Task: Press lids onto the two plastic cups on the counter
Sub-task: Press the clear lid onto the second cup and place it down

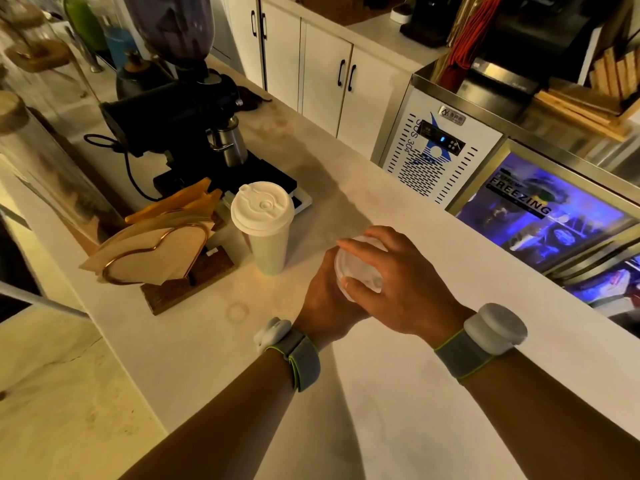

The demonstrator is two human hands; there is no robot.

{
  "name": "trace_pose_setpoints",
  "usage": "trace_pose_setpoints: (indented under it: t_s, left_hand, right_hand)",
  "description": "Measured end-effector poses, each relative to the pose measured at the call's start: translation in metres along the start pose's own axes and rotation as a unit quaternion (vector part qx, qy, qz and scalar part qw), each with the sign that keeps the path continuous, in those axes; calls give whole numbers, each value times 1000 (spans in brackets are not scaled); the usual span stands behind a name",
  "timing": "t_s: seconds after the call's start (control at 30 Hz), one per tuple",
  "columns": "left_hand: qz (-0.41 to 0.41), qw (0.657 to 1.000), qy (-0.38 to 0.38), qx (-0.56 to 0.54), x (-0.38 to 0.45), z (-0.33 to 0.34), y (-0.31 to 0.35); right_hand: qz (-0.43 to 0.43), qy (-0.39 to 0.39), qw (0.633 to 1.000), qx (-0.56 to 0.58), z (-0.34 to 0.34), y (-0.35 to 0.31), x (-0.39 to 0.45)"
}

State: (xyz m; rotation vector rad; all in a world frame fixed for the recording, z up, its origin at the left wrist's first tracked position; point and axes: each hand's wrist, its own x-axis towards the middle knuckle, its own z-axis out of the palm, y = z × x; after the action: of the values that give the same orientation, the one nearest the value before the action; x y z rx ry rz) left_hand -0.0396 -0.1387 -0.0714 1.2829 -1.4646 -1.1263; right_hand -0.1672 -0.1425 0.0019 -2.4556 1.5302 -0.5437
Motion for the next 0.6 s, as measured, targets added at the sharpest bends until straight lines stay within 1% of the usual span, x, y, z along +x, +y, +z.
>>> trace_pose_setpoints:
  t_s: [0.23,0.4,0.6]
  left_hand:
    - [13,999,-5,44,-3,1,1]
    - [8,1000,5,16,-3,3,-3]
    - [-23,1000,4,-14,-3,6,-5]
  right_hand:
    - [8,28,998,-47,11,-14,0]
    - [15,42,997,-68,19,-17,1]
    - [7,53,994,-95,23,-17,3]
